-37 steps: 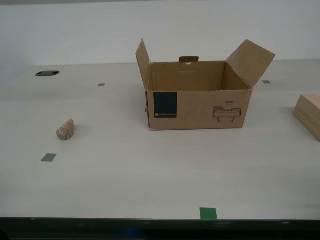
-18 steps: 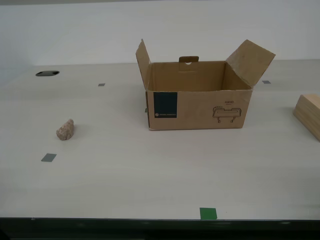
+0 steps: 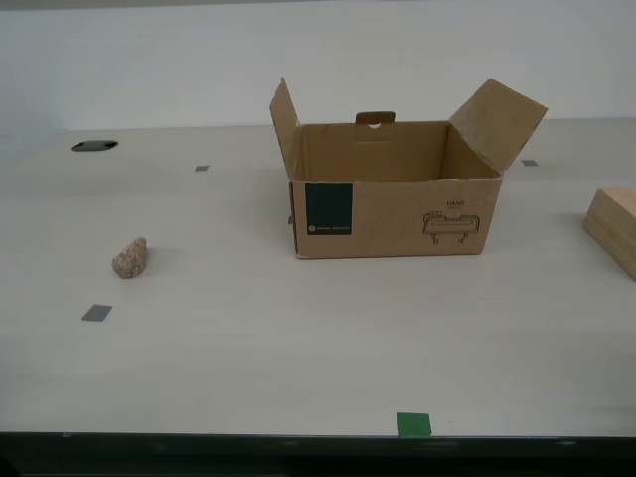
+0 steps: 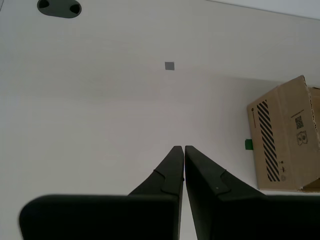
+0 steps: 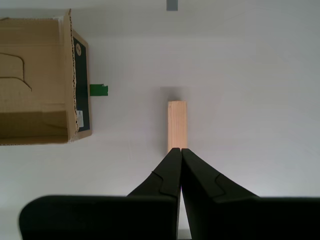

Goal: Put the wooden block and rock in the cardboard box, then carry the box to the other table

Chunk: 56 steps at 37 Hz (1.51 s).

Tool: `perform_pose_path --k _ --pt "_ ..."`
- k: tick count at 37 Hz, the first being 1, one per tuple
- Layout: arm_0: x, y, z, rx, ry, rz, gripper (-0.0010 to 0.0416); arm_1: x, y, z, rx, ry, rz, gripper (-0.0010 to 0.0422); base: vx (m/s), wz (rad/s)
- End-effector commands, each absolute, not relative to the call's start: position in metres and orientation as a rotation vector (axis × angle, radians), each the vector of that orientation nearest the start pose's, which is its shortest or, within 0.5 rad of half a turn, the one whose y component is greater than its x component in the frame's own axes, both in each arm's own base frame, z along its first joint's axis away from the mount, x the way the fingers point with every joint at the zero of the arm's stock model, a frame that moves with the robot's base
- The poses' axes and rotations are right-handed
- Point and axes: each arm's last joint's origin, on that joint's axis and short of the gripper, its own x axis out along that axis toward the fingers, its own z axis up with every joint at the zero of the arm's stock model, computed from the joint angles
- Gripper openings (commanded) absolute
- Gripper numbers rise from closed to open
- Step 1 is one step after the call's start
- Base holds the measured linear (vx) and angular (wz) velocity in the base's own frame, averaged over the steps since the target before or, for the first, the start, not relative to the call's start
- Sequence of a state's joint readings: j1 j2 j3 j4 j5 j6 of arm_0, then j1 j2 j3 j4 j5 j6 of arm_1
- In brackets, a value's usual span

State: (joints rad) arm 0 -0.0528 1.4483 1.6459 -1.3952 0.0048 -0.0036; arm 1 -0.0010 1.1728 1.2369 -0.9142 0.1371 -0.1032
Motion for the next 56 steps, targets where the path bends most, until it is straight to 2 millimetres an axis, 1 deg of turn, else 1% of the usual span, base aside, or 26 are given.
perform_pose_path --k 1,15,20,23,29,36,40,45,52,53,54,55,56 --pt "0.2515 -0.0133 0.3827 0.027 1.193 -0.049 0.0000 0.2221 -0.0042 0.3505 -0.158 0.852 -0.090 0.0000 0.000 0.000" --pt "0.2511 -0.0133 0.3825 0.028 1.197 -0.049 0.0006 0.2225 -0.0042 0.3508 -0.159 0.847 -0.091 0.0000 0.000 0.000" --pt "0.2510 -0.0133 0.3825 0.028 1.198 -0.049 0.0031 0.2225 -0.0042 0.3509 -0.159 0.846 -0.091 0.0002 0.000 0.000" --pt "0.2510 -0.0133 0.3825 0.028 1.198 -0.049 0.0055 0.2226 -0.0042 0.3509 -0.158 0.846 -0.091 0.0016 0.000 0.000" --pt "0.2510 -0.0133 0.3825 0.025 1.198 -0.046 0.0104 0.2225 -0.0042 0.3508 -0.158 0.847 -0.091 0.0072 0.000 0.000" --pt "0.2510 -0.0133 0.3825 0.025 1.198 -0.046 0.0173 0.2225 -0.0042 0.3508 -0.158 0.847 -0.091 0.0162 0.000 0.000" --pt "0.2510 -0.0133 0.3825 0.025 1.198 -0.046 0.0226 0.2225 -0.0042 0.3508 -0.158 0.847 -0.091 0.0220 0.000 0.000" --pt "0.2510 -0.0133 0.3825 0.021 1.198 -0.044 0.0305 0.2225 -0.0042 0.3508 -0.158 0.847 -0.091 0.0292 0.000 0.000" --pt "0.2511 -0.0133 0.3825 0.019 1.197 -0.043 0.0407 0.2225 -0.0042 0.3508 -0.153 0.847 -0.093 0.0384 0.000 0.000" --pt "0.2511 -0.0133 0.3825 0.019 1.197 -0.043 0.0408 0.2225 -0.0042 0.3508 -0.147 0.846 -0.096 0.0396 0.000 0.000" --pt "0.2511 -0.0133 0.3825 0.019 1.197 -0.043 0.0399 0.2225 -0.0042 0.3508 -0.141 0.846 -0.098 0.0407 0.000 0.000" --pt "0.2511 -0.0133 0.3825 0.019 1.197 -0.043 0.0390 0.2225 -0.0042 0.3508 -0.133 0.845 -0.102 0.0407 0.000 0.000" --pt "0.2511 -0.0133 0.3825 0.020 1.197 -0.043 0.0382 0.2225 -0.0042 0.3508 -0.132 0.845 -0.102 0.0398 0.000 0.000"
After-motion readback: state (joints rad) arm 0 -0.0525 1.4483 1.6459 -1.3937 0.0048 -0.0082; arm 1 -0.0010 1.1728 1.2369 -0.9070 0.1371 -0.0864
